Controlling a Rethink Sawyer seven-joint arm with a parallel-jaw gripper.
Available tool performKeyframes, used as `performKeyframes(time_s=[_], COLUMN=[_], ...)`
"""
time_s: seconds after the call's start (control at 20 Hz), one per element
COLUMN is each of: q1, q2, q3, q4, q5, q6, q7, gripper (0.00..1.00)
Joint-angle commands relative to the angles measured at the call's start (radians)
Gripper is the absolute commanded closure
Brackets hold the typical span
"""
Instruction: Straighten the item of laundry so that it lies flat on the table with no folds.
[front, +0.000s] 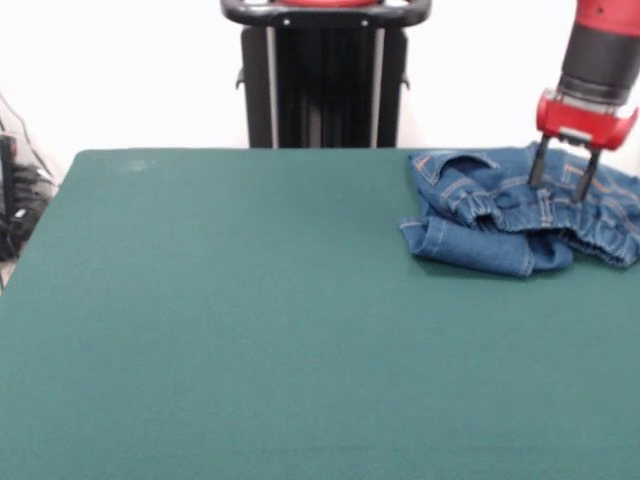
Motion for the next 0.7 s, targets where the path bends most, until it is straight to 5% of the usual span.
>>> performKeyframes(time_s=[0.05,0.45,0.7], q1=[0.031,0.025,-0.198], q2=[0.124,0.214,0.189], q3=[0.021,0.038,0.277], q4=[-0.061,-0.088,-0.032], q5=[0.025,0.028,-0.122], q6=[-0.078,-0.139,-0.232], q7=[0.192,0.185,0.155], gripper=[0.00,0.00,0.00])
